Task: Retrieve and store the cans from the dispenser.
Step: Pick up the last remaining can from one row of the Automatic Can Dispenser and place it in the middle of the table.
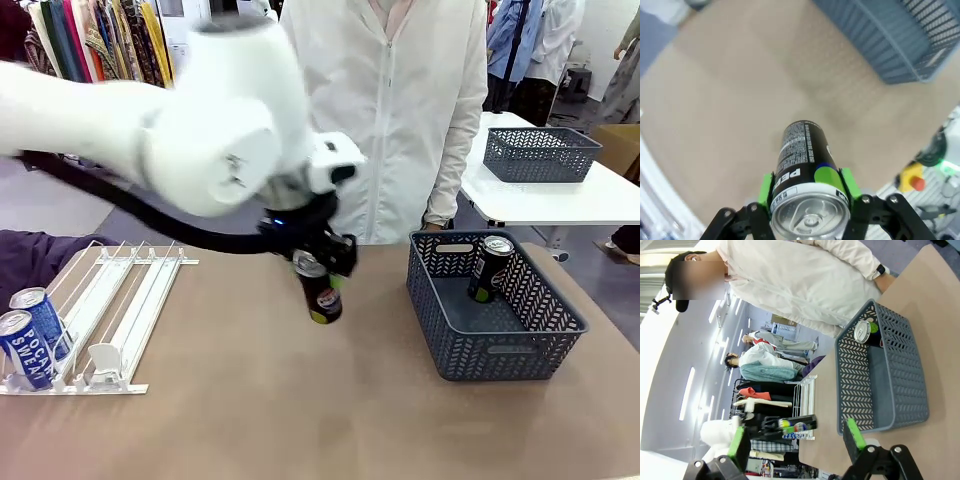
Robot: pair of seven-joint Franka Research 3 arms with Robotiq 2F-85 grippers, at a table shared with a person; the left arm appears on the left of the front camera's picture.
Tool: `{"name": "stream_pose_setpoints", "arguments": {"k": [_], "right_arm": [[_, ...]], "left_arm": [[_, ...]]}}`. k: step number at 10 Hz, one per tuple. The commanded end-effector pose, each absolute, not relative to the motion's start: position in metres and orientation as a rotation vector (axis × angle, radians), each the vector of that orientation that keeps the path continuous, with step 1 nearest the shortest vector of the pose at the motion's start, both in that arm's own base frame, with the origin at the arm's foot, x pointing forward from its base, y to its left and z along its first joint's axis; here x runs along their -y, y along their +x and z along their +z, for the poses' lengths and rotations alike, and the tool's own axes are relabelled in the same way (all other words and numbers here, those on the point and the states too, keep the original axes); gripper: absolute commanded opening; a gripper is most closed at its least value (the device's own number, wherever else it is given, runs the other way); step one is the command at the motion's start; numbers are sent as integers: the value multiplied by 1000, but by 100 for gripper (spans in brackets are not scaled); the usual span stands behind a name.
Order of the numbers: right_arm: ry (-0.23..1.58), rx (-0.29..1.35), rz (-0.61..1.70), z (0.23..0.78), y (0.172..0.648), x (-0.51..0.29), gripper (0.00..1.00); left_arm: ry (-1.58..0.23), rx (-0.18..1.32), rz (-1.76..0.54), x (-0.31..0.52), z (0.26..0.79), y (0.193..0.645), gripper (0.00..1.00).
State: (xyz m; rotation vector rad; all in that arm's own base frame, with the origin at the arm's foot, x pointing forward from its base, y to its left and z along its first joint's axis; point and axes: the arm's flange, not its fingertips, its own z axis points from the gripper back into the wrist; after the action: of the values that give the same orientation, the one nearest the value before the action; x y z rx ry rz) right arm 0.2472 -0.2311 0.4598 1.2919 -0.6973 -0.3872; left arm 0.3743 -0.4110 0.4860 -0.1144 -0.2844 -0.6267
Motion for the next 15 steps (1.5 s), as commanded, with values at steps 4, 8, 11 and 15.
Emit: {"name": "stream_pose_setpoints", "arguments": {"k": [4, 8, 11, 15], "right_arm": [[1310, 724, -386, 463, 250, 231, 100], [1310, 724, -386, 463, 250, 231, 100], [1310, 724, -386, 463, 250, 231, 100], [1310, 724, -386, 463, 250, 231, 100]], "left_arm": [[97, 213, -607, 446, 429, 411, 0], [41, 153, -584, 442, 407, 421, 0], [27, 133, -579, 439, 404, 424, 0], [2, 228, -552, 424, 438, 413, 100]]}}
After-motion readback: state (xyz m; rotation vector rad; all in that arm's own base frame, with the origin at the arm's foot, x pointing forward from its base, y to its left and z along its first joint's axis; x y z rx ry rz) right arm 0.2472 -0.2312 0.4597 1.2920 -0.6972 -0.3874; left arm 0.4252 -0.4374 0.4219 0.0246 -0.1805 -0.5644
